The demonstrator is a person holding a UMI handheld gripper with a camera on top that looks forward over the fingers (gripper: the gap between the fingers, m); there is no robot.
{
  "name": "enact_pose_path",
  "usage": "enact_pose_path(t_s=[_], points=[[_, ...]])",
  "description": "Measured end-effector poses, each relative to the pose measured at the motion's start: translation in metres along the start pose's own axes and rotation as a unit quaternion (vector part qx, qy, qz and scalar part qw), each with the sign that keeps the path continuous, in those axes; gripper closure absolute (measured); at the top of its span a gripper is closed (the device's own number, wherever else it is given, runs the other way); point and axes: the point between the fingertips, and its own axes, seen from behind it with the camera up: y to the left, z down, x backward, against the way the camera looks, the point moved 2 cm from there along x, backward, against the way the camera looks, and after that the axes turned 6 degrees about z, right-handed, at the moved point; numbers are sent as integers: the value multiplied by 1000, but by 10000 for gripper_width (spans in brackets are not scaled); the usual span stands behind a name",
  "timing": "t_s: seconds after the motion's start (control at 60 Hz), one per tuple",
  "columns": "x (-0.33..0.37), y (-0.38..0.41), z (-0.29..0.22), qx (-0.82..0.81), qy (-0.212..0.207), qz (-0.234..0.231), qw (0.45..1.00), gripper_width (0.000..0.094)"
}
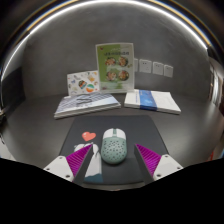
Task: Arrange mouse
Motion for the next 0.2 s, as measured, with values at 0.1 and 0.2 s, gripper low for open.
enact_pose_path(t_s=[0.1,0.2], points=[[31,-2,5,-28,0,-40,999,82],[62,-13,24,-59,12,-85,995,84]])
